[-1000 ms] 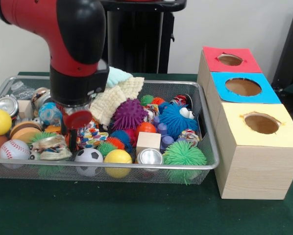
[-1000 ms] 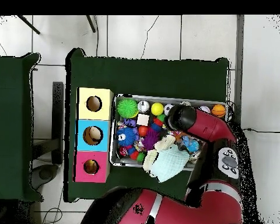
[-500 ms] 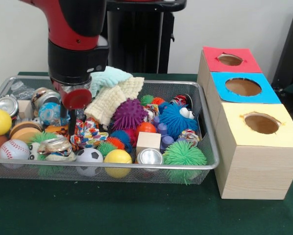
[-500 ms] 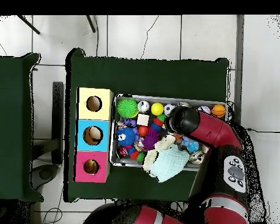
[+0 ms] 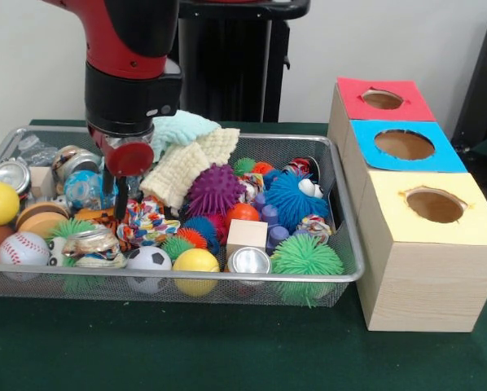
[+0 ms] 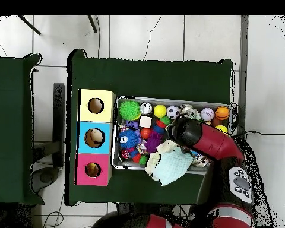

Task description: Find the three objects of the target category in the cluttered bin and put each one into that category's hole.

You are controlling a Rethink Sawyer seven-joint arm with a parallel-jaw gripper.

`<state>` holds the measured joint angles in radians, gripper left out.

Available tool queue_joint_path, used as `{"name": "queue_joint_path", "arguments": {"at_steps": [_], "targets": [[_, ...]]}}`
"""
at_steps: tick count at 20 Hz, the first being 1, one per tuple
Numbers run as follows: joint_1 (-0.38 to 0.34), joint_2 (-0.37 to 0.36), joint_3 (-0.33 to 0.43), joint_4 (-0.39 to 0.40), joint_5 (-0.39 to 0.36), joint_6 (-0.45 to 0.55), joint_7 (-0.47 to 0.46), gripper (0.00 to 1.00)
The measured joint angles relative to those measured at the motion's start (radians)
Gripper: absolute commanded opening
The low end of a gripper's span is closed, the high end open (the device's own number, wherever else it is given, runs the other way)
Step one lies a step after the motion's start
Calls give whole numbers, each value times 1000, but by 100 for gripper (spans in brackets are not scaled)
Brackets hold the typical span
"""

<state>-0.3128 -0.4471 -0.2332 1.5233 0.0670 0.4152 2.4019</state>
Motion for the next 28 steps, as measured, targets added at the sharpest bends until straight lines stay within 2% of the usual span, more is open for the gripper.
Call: {"name": "queue_joint_path", "arguments": {"at_steps": [15,21,28], "targets": [[-72,-12,17,127,-54,-34,0,100],[-70,2,22,130,-72,-42,0,100],[-68,55,29,128,-74,-104,0,100]]}}
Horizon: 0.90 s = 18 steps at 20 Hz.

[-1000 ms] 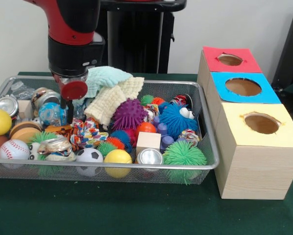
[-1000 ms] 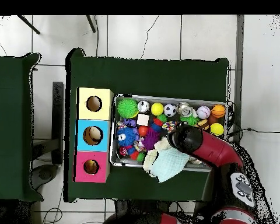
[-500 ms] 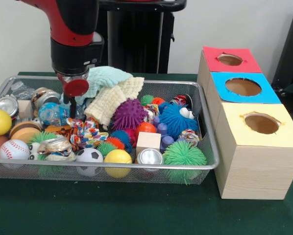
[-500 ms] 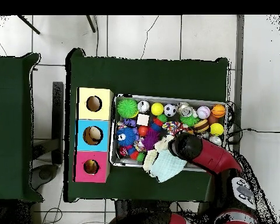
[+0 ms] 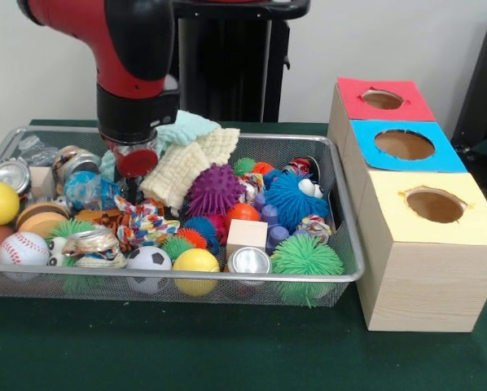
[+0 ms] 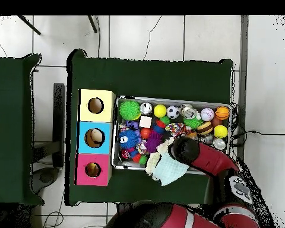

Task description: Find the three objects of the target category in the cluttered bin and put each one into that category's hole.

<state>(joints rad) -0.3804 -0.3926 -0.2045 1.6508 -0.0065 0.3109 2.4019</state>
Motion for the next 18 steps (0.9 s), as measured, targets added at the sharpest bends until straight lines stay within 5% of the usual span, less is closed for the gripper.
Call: {"name": "queue_joint_path", "arguments": {"at_steps": [18], "targets": [[15,-26,1,0,0,-2,0,100]]}}
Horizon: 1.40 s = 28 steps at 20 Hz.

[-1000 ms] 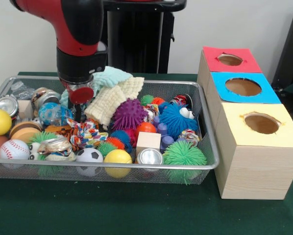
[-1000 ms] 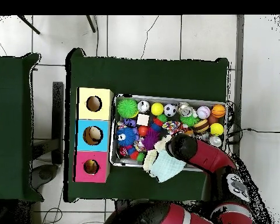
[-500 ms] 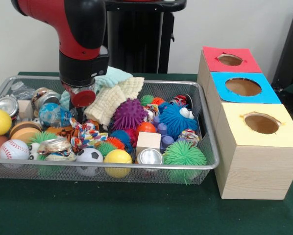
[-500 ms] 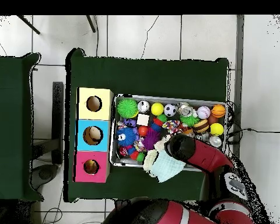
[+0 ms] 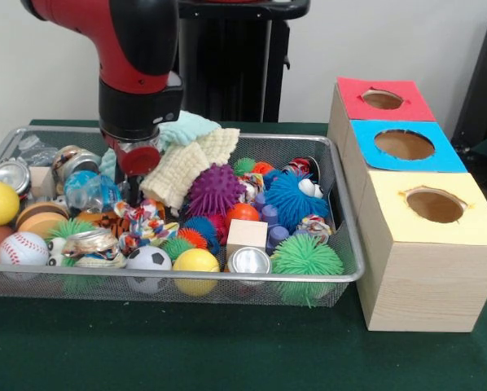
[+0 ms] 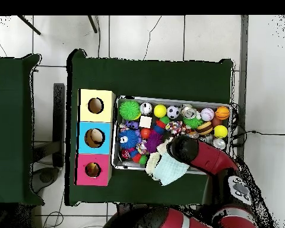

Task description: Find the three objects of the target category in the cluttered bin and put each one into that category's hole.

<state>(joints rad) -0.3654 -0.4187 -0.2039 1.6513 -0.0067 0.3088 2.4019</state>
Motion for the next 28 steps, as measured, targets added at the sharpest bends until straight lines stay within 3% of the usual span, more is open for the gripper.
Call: {"name": "queue_joint_path", "arguments": {"at_steps": [8,28], "targets": [[31,-56,0,1,0,8,0,100],[68,-94,0,2,5,66,0,100]]}}
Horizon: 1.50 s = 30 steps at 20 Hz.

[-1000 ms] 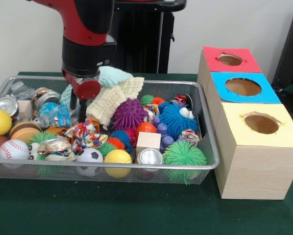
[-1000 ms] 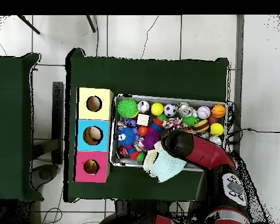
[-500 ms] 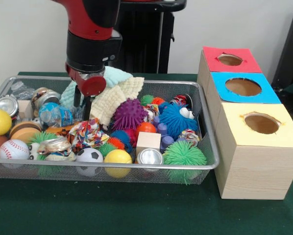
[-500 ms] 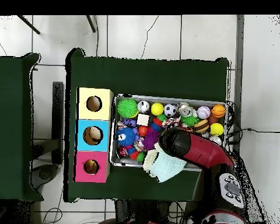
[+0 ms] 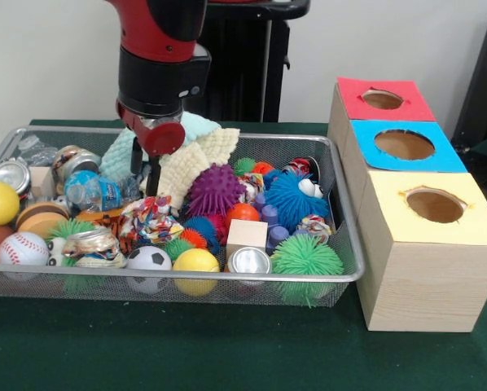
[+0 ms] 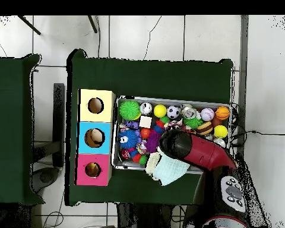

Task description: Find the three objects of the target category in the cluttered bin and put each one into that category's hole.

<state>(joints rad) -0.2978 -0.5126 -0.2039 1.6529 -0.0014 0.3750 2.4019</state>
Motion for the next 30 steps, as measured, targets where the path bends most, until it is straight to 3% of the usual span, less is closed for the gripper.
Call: {"name": "queue_joint_path", "arguments": {"at_steps": [21,30], "targets": [[64,21,0,-1,41,1,0,100],[38,43,0,-8,43,1,0,100]]}}
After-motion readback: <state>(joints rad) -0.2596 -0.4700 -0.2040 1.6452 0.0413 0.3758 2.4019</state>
